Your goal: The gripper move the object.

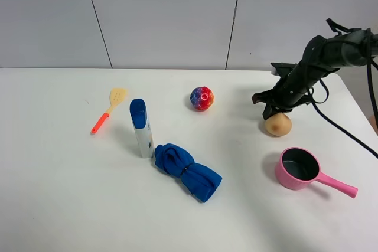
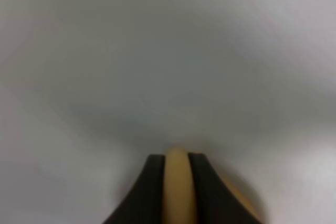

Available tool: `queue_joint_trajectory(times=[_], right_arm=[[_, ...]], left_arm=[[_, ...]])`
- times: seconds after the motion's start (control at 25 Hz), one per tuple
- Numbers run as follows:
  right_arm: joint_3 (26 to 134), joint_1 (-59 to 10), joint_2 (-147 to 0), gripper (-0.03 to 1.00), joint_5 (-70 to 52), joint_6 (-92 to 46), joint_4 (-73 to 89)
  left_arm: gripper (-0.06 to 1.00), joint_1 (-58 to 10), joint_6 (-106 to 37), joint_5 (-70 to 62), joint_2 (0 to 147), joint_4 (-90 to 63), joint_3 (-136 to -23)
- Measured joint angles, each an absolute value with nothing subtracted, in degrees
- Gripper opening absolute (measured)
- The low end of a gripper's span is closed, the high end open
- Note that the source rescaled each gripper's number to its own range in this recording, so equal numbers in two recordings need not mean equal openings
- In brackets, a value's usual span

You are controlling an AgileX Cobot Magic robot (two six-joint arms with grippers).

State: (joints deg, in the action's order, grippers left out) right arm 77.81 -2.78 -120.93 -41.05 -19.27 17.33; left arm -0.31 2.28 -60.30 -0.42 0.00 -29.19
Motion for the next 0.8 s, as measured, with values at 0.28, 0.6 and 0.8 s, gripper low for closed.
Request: queue_joint_trajectory(times=[0.28, 0.6, 0.8], right_arm=[[77.81, -2.78, -113.36, 0.01, -44.69, -17.4, 15.46], [77.4, -4.47, -103.12, 0.0, -51.99, -16.95, 15.13], [72.99, -7.96, -96.49, 0.0, -53.67, -16.81, 15.13]], left_arm=[[1.0, -0.31, 2.28, -60.3, -0.42, 0.0, -29.19], [1.0, -0.31, 2.28, -60.3, -0.42, 0.0, -29.19], [1.0, -0.31, 2.28, -60.3, -0.42, 0.0, -29.19]])
